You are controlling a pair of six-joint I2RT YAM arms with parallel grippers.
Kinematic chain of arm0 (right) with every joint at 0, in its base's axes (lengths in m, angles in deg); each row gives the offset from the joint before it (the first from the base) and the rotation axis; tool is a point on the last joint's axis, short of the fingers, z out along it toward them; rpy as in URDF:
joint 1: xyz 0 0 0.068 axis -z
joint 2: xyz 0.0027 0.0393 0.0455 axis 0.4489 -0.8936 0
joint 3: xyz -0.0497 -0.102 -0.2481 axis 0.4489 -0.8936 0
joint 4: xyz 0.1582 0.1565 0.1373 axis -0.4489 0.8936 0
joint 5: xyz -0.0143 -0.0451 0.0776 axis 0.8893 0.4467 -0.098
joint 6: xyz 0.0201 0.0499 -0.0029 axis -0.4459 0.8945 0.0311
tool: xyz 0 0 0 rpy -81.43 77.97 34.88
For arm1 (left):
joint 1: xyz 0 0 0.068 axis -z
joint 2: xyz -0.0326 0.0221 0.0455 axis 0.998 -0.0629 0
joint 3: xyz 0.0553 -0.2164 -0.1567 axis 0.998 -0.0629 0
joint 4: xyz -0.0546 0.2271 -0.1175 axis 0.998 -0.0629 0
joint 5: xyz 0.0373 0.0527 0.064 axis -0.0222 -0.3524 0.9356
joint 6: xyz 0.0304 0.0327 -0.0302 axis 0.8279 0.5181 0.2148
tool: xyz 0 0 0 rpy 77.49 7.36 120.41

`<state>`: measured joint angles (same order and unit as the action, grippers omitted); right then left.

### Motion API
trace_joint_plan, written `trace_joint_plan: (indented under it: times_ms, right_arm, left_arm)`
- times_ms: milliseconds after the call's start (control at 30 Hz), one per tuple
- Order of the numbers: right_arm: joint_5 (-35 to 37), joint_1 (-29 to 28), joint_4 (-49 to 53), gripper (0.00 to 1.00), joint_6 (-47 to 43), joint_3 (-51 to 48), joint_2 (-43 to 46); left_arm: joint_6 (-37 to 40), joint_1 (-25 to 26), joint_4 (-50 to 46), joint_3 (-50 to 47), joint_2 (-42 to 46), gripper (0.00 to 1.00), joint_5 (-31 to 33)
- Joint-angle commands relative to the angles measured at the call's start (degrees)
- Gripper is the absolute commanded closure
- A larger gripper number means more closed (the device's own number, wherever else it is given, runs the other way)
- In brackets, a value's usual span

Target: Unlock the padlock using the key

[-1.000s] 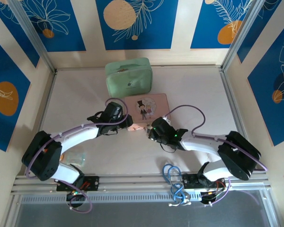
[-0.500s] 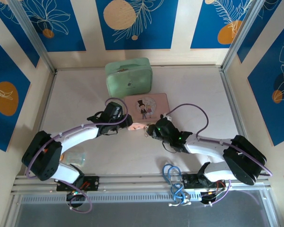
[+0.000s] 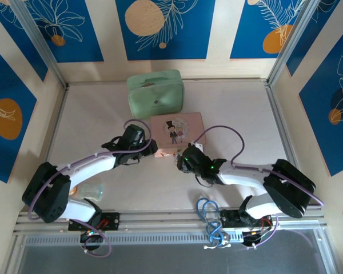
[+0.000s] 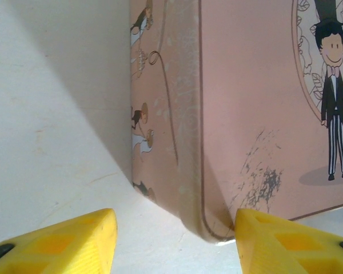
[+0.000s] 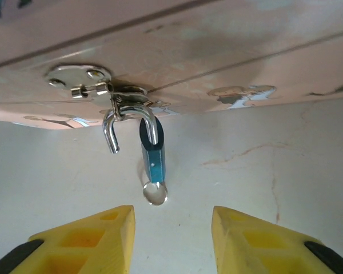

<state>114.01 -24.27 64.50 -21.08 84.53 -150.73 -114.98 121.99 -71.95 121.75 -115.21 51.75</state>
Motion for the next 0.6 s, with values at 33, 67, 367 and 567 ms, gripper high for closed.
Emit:
trace_joint_plan:
  times_ms: [33,67,367,567]
  right_arm:
    - [0.56,0.23,6.56,0.59,-3.74,5.95,-4.51]
    - [1.23,0.09,7.7,0.59,-3.62,6.94,-5.14]
    - [9.02,-5.3,19.21,0.57,-3.34,15.85,-8.45]
    - [14.63,-7.03,27.02,0.46,0.74,16.24,-4.28]
  left_arm:
    - [-0.06,-0.66,-4.02,-0.42,4.06,0.43,1.13]
    - [-0.25,-0.65,-4.25,-0.5,4.85,0.42,1.05]
    - [-1.28,-0.54,-9.6,-2.63,14.24,0.43,2.21]
    - [2.13,0.08,-15.22,-3.59,15.72,0.39,3.24]
